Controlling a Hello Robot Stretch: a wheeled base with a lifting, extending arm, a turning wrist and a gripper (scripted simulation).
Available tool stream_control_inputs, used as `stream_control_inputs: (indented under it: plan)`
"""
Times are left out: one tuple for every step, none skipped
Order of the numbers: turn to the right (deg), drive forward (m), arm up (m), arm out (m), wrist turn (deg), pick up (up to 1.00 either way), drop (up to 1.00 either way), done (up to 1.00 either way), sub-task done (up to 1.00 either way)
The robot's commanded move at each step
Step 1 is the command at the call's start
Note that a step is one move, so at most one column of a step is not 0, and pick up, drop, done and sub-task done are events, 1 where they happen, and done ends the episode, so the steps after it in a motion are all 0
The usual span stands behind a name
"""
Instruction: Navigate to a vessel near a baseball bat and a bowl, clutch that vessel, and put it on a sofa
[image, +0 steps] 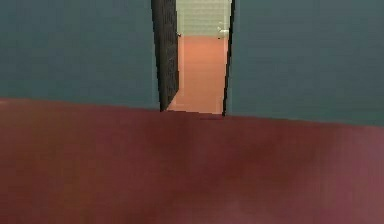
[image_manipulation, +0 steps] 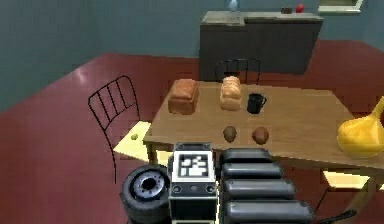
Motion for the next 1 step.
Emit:
stream_control_inputs:
  plan:
    - [0.0, 1.00, 0.00, 0.00, 0.0, 0.00, 0.00, 0.00, 0.00]
